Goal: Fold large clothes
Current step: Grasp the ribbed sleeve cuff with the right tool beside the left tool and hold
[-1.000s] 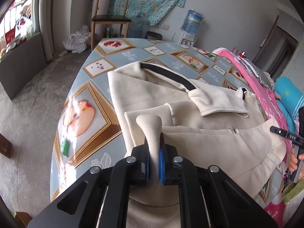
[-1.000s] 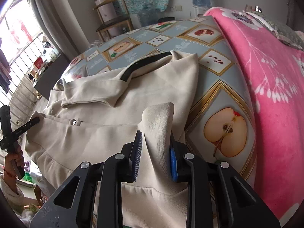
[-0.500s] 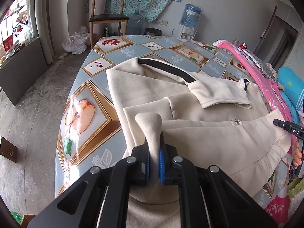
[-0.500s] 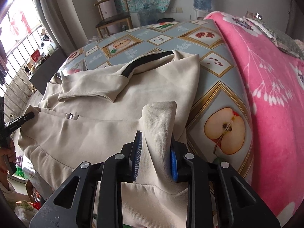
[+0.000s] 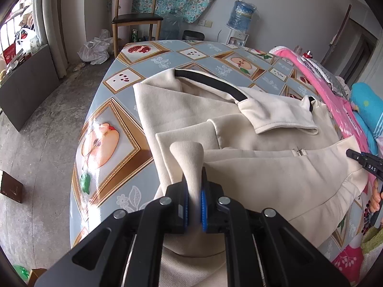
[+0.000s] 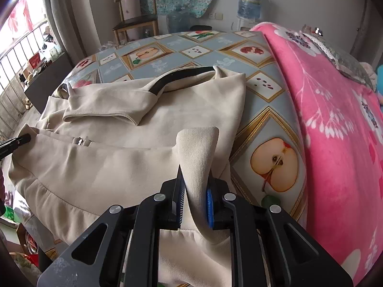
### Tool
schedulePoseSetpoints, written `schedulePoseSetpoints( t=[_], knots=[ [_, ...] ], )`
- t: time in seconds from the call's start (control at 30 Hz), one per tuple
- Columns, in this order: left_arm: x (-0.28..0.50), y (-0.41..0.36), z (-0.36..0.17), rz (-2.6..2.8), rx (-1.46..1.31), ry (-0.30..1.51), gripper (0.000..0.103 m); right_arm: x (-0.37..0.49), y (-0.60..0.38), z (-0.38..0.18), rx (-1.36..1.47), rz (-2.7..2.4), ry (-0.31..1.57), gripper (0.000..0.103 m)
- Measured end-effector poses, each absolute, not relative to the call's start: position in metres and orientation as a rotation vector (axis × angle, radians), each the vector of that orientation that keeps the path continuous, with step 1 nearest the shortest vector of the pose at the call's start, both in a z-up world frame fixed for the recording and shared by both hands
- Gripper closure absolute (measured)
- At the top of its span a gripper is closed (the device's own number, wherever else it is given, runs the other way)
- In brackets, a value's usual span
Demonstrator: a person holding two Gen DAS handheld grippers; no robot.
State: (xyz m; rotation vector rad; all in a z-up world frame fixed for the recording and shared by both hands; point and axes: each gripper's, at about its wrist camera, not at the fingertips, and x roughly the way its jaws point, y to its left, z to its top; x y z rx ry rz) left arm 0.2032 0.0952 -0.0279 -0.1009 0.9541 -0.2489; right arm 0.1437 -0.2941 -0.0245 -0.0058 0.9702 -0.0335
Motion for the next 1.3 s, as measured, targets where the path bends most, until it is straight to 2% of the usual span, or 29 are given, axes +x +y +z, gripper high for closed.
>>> schedulePoseSetpoints(
  t=[1.1,1.3],
  knots=[
    [0.205,0.075,-0.027,-0.16,0.082,0.972,0.095,0.146,-0.289,-0.027,-0.045,-0.062,0.966,0.09],
    [0.204,0.071,-0.027,-0.14,0.118,0.963,0.095,0.147,-0.287,-0.026,-0.069,-0.066,0.956,0.094]
  ],
)
